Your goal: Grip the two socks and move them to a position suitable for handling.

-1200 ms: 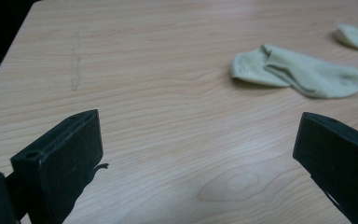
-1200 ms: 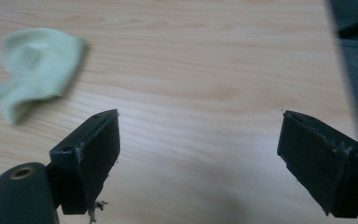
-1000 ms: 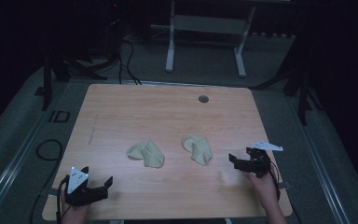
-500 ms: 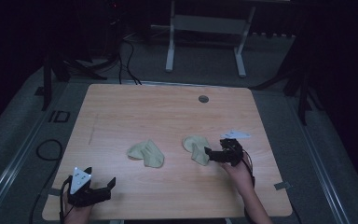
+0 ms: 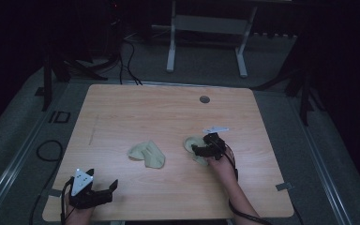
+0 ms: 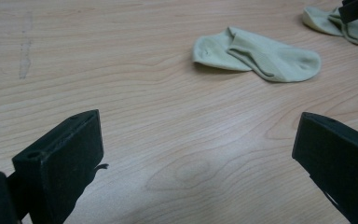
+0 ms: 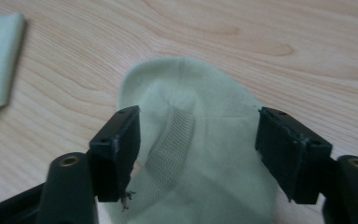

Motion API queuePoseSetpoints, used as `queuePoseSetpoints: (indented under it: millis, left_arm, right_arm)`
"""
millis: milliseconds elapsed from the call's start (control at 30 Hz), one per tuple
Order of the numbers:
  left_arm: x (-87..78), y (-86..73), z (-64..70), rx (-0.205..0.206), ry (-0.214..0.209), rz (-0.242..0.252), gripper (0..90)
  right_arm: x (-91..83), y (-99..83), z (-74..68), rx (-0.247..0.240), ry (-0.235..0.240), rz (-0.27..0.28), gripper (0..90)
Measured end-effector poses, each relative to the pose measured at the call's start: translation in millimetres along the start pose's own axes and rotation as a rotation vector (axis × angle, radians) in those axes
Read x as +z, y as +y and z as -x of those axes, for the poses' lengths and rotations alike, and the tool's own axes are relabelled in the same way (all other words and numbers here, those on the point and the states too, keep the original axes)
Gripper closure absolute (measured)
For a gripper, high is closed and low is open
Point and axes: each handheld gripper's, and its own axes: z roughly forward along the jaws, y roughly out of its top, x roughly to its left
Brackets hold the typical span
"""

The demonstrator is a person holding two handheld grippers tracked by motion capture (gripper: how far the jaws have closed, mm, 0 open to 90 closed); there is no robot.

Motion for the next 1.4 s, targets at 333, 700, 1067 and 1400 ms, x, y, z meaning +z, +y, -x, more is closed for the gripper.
queuePoseSetpoints:
  millis: [333,700,1067,1400]
  left_arm:
    - [0.3,-0.1,2.0,0.009,-0.005,-0.003,1.6]
    - [1.2,0.8,3.6,-0.002,-0.011,-0.001,1.6]
    - [2.9,2.9,12.2,0.024,-0.024,-0.005,1.6]
    - [3.3,6.2,25.2,0.082,-0.029,-0.009,1.7]
  right_arm:
    - [5.2,-3.9,-15.0,-0.145,-0.061,-0.001,76.7]
    - [-30.7,7.4,-26.3,-0.197,-0.001,0.017,79.1]
    - [-84.0,2.6,-47.7,-0.252,0.077,0.067,79.1]
    - [-99.7,-33.1,-68.1,-0.335,0.140,0.051,79.0]
